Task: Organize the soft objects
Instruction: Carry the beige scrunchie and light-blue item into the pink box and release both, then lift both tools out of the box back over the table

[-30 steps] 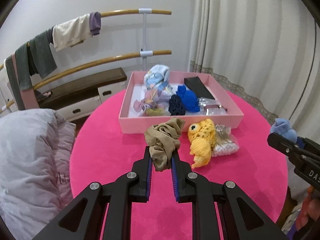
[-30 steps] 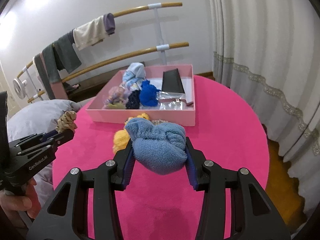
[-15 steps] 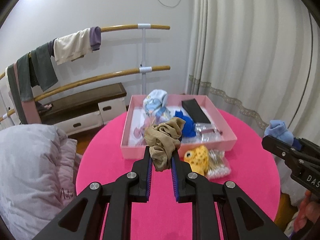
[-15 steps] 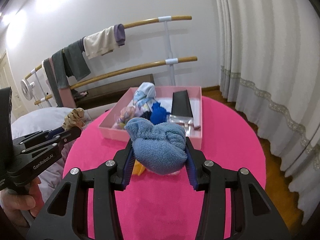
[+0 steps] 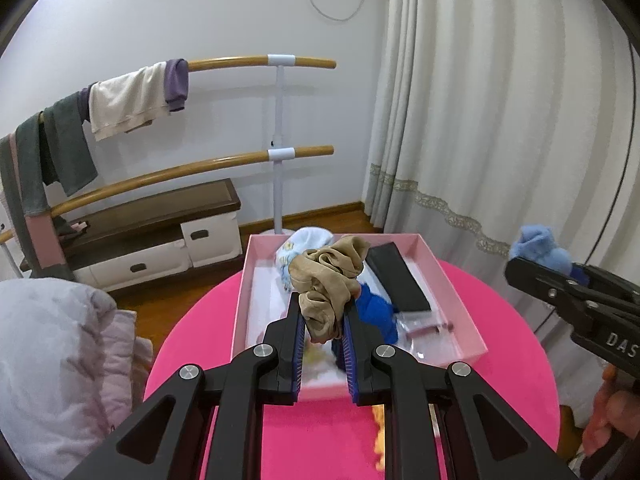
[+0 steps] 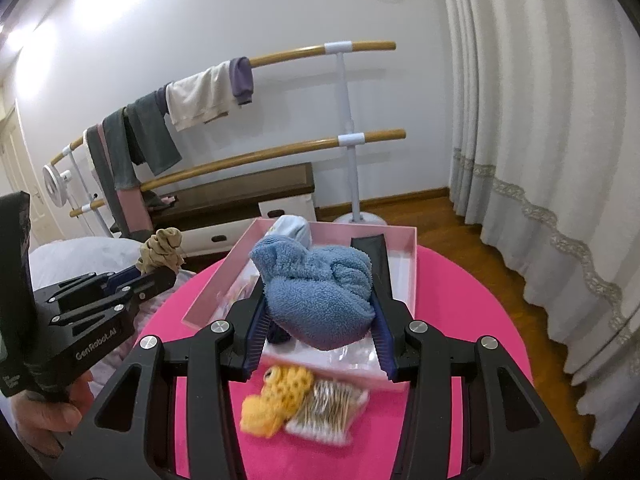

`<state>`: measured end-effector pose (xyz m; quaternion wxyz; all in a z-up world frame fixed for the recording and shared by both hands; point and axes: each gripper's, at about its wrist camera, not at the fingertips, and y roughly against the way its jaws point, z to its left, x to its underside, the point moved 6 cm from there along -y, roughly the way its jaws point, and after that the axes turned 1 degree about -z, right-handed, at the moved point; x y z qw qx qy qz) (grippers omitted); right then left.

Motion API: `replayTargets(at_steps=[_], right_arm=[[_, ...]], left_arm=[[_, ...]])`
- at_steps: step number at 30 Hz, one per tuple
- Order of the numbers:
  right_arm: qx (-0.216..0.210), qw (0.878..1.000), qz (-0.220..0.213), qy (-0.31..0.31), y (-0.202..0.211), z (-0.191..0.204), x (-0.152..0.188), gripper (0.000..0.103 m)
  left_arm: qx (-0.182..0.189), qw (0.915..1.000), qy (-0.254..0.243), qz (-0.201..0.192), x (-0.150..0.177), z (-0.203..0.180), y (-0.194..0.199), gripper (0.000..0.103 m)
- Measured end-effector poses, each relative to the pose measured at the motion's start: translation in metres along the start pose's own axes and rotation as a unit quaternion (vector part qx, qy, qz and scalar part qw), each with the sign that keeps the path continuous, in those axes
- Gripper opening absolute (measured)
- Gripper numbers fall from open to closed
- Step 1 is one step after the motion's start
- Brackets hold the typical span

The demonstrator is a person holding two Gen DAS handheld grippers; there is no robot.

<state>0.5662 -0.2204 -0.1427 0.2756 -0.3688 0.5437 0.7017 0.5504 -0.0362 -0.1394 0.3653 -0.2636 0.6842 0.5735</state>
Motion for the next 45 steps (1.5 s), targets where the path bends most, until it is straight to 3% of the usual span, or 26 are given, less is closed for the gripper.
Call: replayTargets(at_steps=[15, 29, 32, 34, 35, 37, 38, 45], right_arm=[[-0.012, 0.996, 0.081, -0.024, -0.117, -0.034, -0.012, 0.043], [0.005, 0.991, 0.122, -0.046, -0.165, -0.058, 0.000, 0.045], [0.009, 0.990, 0.129, -0.055, -0.171, -0.063, 0.004, 0.053], [0.013, 0.989, 0.130, -0.063, -0.171, -0.069, 0.005, 0.063], [0.017, 0.989, 0.128, -0.068, -0.170, -0.072, 0.006, 0.070], [0.022, 0.988, 0.125, -0.083, -0.166, -0.080, 0.009, 0.100], [0.018, 0.988, 0.122, -0.090, -0.164, -0.082, 0.010, 0.103], [0.023, 0.989, 0.090, -0.111, -0.134, -0.087, 0.011, 0.103]], left_arm=[[0.022, 0.9979, 0.017, 0.058, -0.055, 0.012, -0.145, 0.014], [0.036, 0.9939, 0.007, 0.104, -0.082, -0.002, -0.254, 0.019], [0.031, 0.9933, 0.004, 0.111, -0.082, -0.003, -0.266, 0.042], [0.012, 0.9947, 0.005, 0.102, -0.085, 0.001, -0.268, 0.068], [0.006, 0.9954, 0.006, 0.096, -0.086, 0.003, -0.267, 0.072], [-0.003, 0.9965, 0.012, 0.083, -0.089, 0.009, -0.262, 0.097], [-0.010, 0.9972, 0.014, 0.073, -0.092, 0.013, -0.259, 0.102], [-0.040, 0.9985, 0.006, 0.037, -0.100, 0.022, -0.238, 0.103]])
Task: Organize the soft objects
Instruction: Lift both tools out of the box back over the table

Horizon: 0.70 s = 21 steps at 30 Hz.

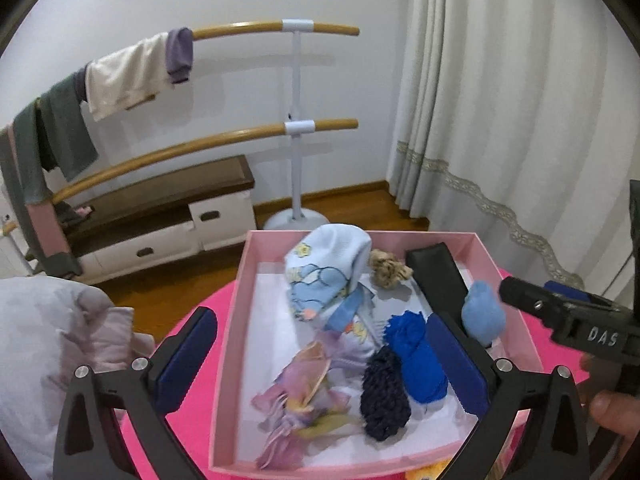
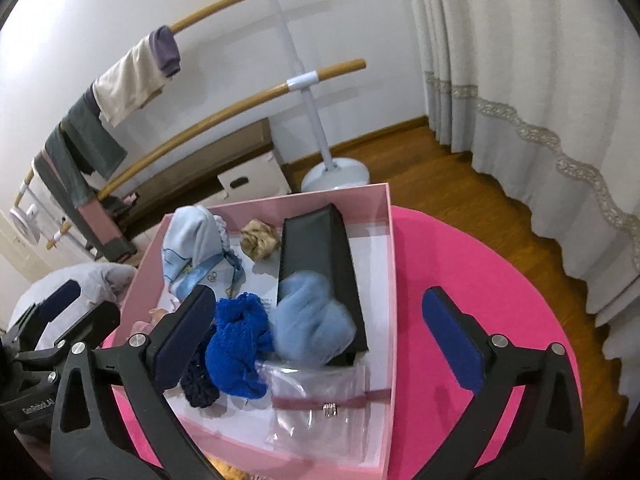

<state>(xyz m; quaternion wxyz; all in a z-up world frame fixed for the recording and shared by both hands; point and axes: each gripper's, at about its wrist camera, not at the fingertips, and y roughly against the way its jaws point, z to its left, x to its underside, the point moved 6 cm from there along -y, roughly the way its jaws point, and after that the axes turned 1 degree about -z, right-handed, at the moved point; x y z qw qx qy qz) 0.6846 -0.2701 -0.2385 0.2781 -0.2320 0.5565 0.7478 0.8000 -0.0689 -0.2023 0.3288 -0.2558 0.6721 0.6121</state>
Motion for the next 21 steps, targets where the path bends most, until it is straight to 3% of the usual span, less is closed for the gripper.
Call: replayTargets(at_steps=[3, 7, 21], right_arm=[[0.002, 1.000, -0.010, 0.003, 0.016, 0.006, 0.002, 0.103], [0.007, 0.999, -0.030, 0.014, 0.046, 0.019, 0.010, 0.103], [0.017, 0.993, -0.112, 0.043, 0.174, 0.050, 0.066, 0.103]], left_arm=[[-0.012, 0.9998, -0.003, -0.013, 0.002, 0.000, 0.013, 0.103], [-0.019, 0.9993, -0.006, -0.032, 0.038, -0.015, 0.057, 0.103], [-0.019, 0.9974, 0.020, -0.067, 0.131, -0.002, 0.196, 0.103]])
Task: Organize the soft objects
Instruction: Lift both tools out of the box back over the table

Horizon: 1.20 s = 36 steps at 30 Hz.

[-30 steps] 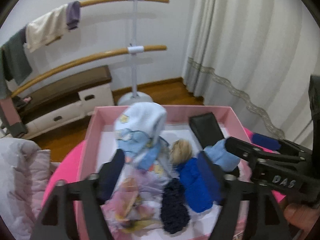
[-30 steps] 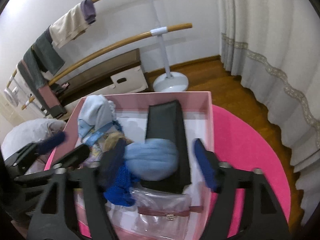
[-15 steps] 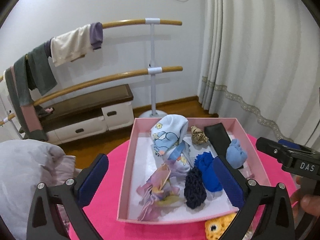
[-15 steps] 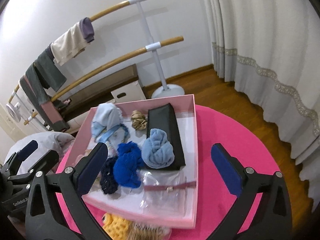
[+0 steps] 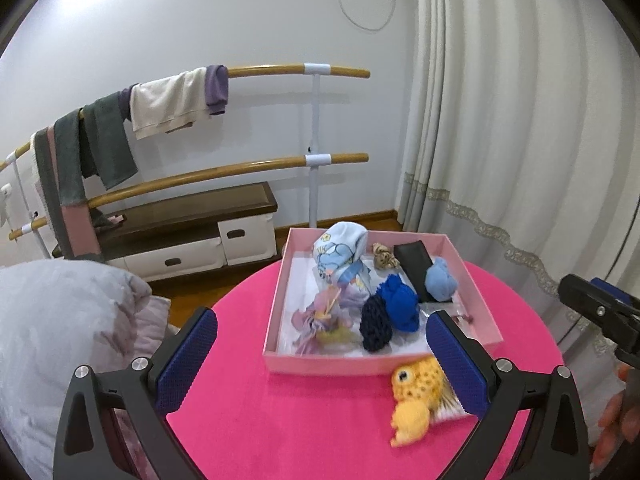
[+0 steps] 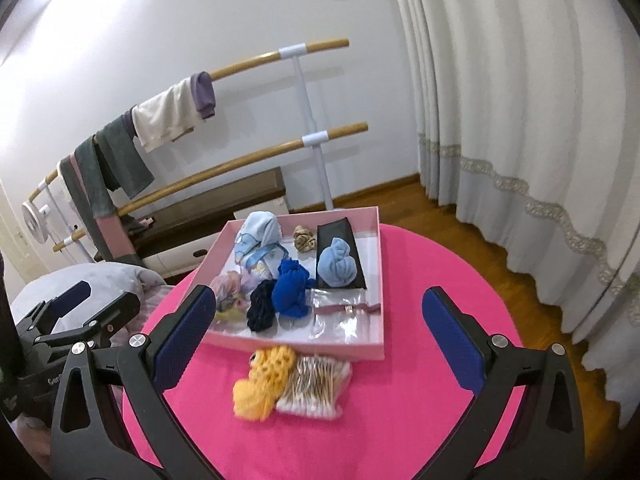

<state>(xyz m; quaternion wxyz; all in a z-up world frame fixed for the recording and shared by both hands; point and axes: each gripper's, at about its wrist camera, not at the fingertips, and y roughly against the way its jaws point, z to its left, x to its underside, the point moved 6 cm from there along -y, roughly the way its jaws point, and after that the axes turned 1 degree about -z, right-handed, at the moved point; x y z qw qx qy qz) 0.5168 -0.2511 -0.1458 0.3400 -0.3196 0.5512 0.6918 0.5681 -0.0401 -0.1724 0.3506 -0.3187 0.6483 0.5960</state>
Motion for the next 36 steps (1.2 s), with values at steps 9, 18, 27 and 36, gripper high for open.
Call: replayTargets(at_steps=[9, 18, 27, 36], right_arm=[[0.013, 0.999, -0.038, 0.008, 0.069, 0.007, 0.023, 0.103], [0.013, 0.999, -0.052, 0.008, 0.107, 0.016, 0.050, 0.103], [0.021, 0.998, -0.059, 0.017, 0.125, 0.020, 0.065, 0.103], [0.018, 0.998, -0.051, 0.015, 0.124, 0.017, 0.070, 0.103]], left_arm=[[-0.005, 0.9996, 0.014, -0.025, 0.029, 0.009, 0.104, 0.103], [-0.018, 0.9989, 0.003, -0.044, 0.060, 0.006, 0.172, 0.103], [-0.020, 0.9992, 0.003, -0.036, 0.077, 0.006, 0.198, 0.103], [-0.016, 0.9993, 0.000, -0.033, 0.078, 0.006, 0.210, 0.103]])
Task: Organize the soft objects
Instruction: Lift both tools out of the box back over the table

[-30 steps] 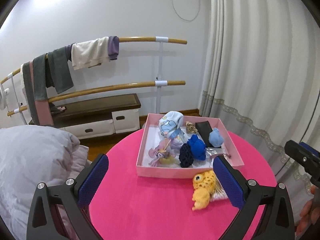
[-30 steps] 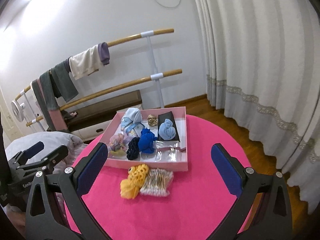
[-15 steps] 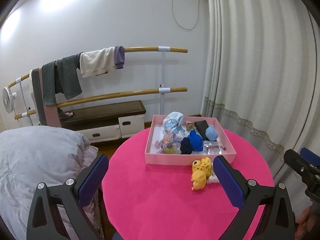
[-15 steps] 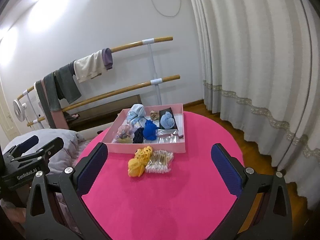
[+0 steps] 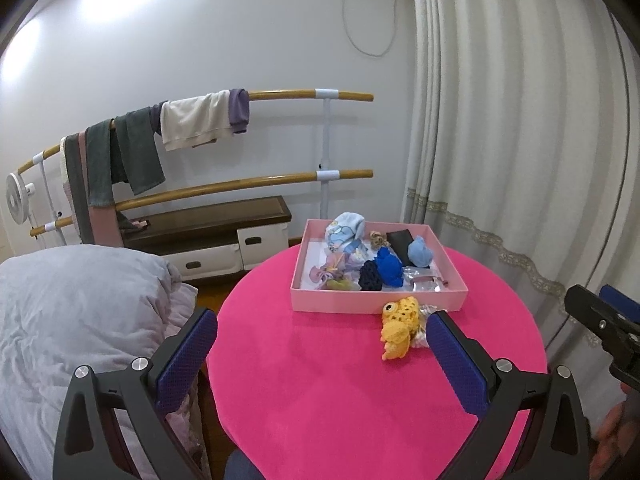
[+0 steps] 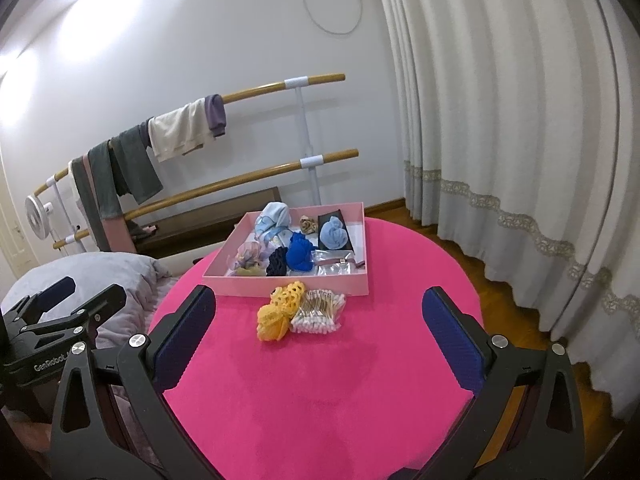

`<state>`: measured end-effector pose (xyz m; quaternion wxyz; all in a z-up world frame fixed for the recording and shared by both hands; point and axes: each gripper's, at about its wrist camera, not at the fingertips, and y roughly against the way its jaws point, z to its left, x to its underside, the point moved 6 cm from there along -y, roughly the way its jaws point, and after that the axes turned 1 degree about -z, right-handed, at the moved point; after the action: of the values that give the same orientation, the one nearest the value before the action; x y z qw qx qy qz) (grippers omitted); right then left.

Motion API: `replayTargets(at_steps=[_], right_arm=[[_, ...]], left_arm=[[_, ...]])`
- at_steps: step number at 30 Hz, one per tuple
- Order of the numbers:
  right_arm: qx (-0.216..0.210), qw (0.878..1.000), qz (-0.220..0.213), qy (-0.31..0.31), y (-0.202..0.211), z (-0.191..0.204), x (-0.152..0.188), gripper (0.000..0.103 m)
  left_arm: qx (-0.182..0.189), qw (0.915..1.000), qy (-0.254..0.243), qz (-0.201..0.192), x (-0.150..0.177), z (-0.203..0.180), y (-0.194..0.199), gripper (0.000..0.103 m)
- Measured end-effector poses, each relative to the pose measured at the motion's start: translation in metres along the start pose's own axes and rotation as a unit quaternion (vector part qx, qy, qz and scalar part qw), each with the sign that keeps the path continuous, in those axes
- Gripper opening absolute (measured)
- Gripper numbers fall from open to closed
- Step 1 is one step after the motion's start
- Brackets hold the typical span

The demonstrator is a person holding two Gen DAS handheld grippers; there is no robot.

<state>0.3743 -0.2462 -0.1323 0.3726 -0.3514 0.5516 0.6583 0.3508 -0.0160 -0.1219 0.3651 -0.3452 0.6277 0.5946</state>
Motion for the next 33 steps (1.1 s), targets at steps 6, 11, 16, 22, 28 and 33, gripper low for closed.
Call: replayTargets(at_steps=[6, 11, 16, 22, 28, 33], right_arm=[[0.001, 1.000, 0.002, 0.002, -0.001, 0.000, 0.001, 0.103], [0.002, 1.000, 0.006, 0.000, -0.001, -0.001, 0.004, 0.103], [0.004, 1.000, 0.008, 0.001, -0.003, -0.001, 0.005, 0.103], [0.007, 1.000, 0.015, 0.000, -0.008, -0.006, 0.009, 0.103], [0.011, 0.999, 0.030, -0.003, -0.022, -0.011, 0.011, 0.103], [0.014, 0.999, 0.048, -0.006, -0.039, -0.017, 0.017, 0.103]], left_arm=[[0.003, 1.0000, 0.000, 0.002, 0.000, -0.001, 0.001, 0.103], [0.003, 1.0000, 0.001, 0.002, 0.000, -0.002, 0.000, 0.103], [0.004, 1.0000, 0.001, 0.005, -0.001, -0.002, -0.003, 0.103], [0.008, 0.9999, 0.002, 0.013, -0.001, -0.001, -0.013, 0.103], [0.015, 0.9995, 0.001, 0.029, 0.002, -0.003, -0.030, 0.103], [0.027, 0.9984, -0.005, 0.049, 0.005, -0.009, -0.052, 0.103]])
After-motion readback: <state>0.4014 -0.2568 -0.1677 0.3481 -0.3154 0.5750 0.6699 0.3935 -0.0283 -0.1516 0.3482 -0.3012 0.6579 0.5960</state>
